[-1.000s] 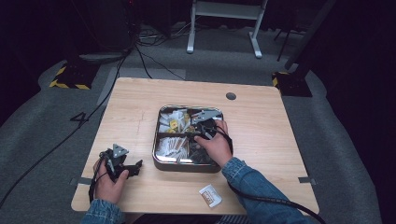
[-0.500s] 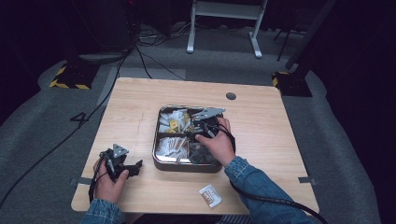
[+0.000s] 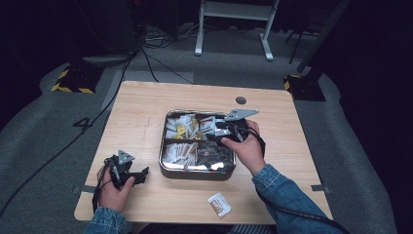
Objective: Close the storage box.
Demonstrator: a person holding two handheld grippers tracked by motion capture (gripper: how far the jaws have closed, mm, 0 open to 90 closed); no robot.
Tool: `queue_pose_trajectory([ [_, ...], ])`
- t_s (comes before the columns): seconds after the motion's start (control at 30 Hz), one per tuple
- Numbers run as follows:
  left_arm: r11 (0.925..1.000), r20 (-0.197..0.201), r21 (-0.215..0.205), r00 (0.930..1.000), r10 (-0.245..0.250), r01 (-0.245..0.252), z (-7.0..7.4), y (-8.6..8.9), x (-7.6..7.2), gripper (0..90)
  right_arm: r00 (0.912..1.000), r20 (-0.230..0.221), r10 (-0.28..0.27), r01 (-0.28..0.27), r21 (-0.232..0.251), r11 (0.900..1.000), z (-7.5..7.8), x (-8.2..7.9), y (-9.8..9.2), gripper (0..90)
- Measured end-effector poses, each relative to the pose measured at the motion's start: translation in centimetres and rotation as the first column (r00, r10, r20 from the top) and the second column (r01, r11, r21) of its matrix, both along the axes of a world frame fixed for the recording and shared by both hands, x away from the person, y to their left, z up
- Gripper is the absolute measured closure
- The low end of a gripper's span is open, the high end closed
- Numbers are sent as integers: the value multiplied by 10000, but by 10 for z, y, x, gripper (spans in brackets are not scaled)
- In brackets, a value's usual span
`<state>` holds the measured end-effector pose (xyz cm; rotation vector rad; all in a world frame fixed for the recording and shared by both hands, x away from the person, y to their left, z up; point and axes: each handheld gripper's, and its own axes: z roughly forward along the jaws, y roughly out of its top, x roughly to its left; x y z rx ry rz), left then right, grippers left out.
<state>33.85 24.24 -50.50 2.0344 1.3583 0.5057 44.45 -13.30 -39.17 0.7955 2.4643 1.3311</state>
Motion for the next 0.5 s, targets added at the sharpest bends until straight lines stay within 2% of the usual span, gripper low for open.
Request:
queue_pose_trajectory([
  [0.27, 10000, 34, 13, 10000, -75, 75, 0, 0, 0, 145, 9999, -20, -123, 124, 172, 9998, 9, -3, -30, 363],
  [0.47, 10000, 43, 28, 10000, -74, 73, 0, 0, 0, 145, 9997, -64, -252, 254, 234, 9994, 11, -4, -48, 363],
  [0.5, 10000, 42, 27, 10000, -72, 72, 0, 0, 0, 144, 9993, -89, -361, 363, 250, 9990, 11, -5, -56, 362],
])
